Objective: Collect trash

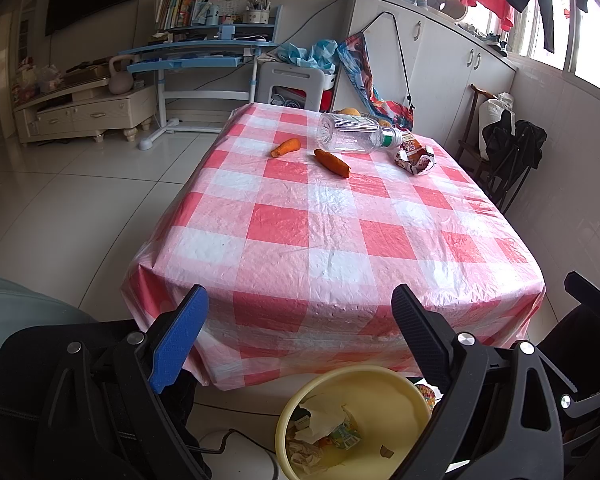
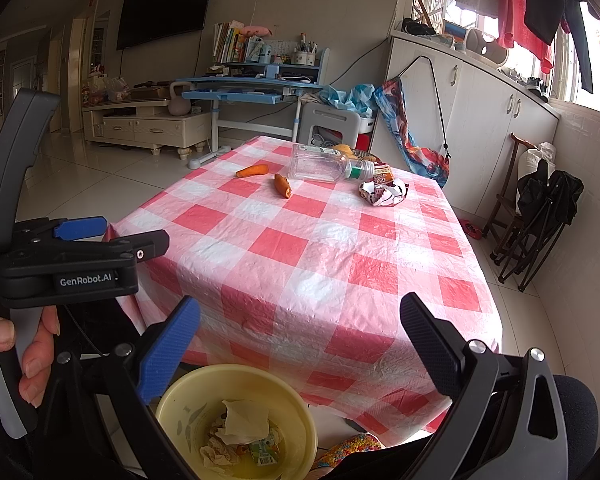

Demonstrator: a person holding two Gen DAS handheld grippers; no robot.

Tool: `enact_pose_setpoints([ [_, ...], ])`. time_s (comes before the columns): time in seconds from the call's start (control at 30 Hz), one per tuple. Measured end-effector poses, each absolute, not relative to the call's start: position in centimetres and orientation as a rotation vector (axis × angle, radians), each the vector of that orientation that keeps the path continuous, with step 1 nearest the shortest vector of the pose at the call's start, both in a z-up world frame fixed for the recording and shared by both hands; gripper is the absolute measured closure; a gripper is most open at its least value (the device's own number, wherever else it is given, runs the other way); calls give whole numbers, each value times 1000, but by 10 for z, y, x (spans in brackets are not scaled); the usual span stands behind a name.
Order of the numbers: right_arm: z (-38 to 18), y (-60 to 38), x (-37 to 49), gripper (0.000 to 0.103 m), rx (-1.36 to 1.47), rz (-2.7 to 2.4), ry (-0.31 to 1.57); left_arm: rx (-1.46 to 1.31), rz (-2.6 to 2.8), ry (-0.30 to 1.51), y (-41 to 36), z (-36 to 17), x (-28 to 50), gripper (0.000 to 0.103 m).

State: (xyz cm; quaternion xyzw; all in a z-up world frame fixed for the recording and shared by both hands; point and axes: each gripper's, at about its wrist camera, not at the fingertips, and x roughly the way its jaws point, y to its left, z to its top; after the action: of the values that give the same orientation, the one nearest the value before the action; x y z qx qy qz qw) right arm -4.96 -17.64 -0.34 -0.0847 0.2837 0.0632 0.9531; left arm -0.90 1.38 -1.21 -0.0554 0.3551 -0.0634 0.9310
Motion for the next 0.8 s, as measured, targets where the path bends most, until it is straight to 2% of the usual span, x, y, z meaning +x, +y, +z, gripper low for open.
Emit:
enact_pose_setpoints([
  [0.47,-6,-180,-43,7,-128,131,591,-153,-118,710,24,-6,-6,14],
  [0.8,6,-209,32,7,-33,100,669,-279,-70,679,56,10,17,14],
])
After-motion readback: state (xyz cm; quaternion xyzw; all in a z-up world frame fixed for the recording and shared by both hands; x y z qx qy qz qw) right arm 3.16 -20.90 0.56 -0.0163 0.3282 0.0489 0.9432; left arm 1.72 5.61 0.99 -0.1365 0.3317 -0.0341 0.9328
